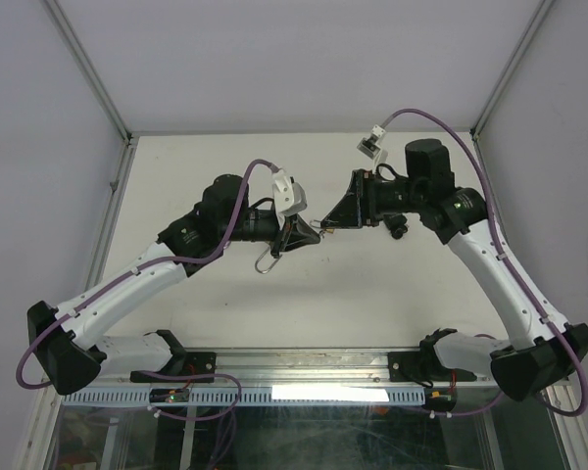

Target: Unlock with the key

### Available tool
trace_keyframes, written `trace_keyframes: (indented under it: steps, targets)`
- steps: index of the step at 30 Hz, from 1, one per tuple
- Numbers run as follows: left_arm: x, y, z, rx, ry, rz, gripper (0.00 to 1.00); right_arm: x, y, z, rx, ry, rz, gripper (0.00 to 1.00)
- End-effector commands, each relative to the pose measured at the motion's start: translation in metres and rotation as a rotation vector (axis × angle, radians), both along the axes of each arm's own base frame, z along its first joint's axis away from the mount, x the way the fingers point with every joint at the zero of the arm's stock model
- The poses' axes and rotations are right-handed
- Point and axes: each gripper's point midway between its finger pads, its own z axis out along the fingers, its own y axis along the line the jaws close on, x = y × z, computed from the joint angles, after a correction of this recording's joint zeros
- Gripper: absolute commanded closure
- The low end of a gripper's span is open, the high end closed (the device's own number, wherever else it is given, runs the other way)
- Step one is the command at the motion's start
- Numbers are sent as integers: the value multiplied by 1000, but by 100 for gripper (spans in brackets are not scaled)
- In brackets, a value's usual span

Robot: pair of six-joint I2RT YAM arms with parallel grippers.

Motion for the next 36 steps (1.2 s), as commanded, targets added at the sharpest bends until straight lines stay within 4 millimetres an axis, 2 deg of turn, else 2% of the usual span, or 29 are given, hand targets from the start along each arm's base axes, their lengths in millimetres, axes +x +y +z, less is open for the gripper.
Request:
trace_keyframes:
  steps: [1, 6, 9, 11, 16, 21, 26, 28, 30, 33, 36]
  targets:
    - [-8, -4, 29, -58, -31, -41, 100, 1, 15, 24, 122, -63, 31, 41]
    - [-10, -5, 31, -62, -29, -54, 100, -8, 21, 18, 133, -44, 73, 44]
    - [-11, -5, 31, -64, -28, -56, 100, -17, 23, 19, 150, -43, 109, 54]
    - [-11, -5, 32, -65, -24, -55, 100, -23, 23, 18, 161, -26, 140, 56]
    - [-18, -5, 34, -73, -17, -88, 100, -33, 20, 12, 147, -15, 185, 43]
    - [-33, -6, 37, -79, 40, -163, 100, -26, 11, 24, 153, -295, 214, 36]
    - [-38, -3, 32, -31, 72, -185, 100, -29, 6, 38, 193, -627, 264, 37]
    - [-38, -3, 33, -19, 67, -185, 100, -25, 3, 42, 176, -727, 236, 41]
    - [-36, -2, 33, -11, 57, -180, 100, -29, 1, 46, 172, -787, 268, 46]
    - [-34, -2, 33, 1, 50, -174, 100, -36, 4, 42, 167, -808, 357, 56]
    - [-34, -2, 30, 15, 48, -177, 100, -41, 5, 41, 149, -850, 408, 60]
